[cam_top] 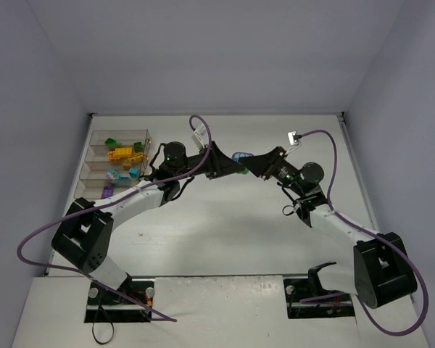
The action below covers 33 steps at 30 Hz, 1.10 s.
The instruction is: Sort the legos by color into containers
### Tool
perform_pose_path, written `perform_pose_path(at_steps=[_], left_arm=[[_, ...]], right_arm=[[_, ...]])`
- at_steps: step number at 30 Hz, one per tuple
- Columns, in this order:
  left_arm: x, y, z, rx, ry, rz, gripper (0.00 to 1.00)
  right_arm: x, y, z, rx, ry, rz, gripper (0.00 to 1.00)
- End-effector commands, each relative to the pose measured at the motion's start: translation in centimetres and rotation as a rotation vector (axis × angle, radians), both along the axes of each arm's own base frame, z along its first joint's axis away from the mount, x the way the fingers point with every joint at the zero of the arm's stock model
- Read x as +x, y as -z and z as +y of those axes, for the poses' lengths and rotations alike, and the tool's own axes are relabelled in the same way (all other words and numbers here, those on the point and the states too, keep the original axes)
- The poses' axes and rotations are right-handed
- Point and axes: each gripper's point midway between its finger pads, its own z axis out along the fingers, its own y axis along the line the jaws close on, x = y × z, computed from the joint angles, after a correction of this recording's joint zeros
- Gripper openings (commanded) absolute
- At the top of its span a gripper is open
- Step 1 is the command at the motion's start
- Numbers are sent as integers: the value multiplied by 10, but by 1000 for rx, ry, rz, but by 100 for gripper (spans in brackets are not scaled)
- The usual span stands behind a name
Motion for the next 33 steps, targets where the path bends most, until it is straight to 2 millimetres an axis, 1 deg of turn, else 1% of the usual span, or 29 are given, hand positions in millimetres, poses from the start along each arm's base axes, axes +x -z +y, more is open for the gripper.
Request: perform_pose_path(at_steps=[1,3,5,6,13,14,16,19,24,27,33], left_arm=[[-10,-43,-1,-118,41,-140,44],[-12,-44,0,-125,46,-144,42],[-15,-45,1,-136,54,-154,29],[-16,-46,0,-141,60,-159,29],[-23,-52,1,-162,95,-203,29],[-24,-53,1,-165,96,-207,31],[-24,-54,1,-169,98,-216,39],[-25,-56,0,-176,104,-222,44],[-30,-59,-2,-185,123,-234,43],[-31,-59,-3,-192,130,-234,38],[-34,-57,-3,-190,150,-231,20]], right_arm=[[-9,-44,0,65,-36,-155,0],[-10,-46,-1,71,-43,-158,0],[-10,-48,-2,79,-43,-156,0],[-10,-49,-2,81,-45,-154,0],[-14,-53,4,98,-102,-153,0],[-16,-56,5,102,-118,-165,0],[-17,-57,6,113,-130,-163,0],[-18,-59,7,125,-144,-165,0],[-17,-62,8,132,-148,-169,0],[-17,-65,7,136,-146,-180,0],[-14,-66,7,135,-139,-179,0]])
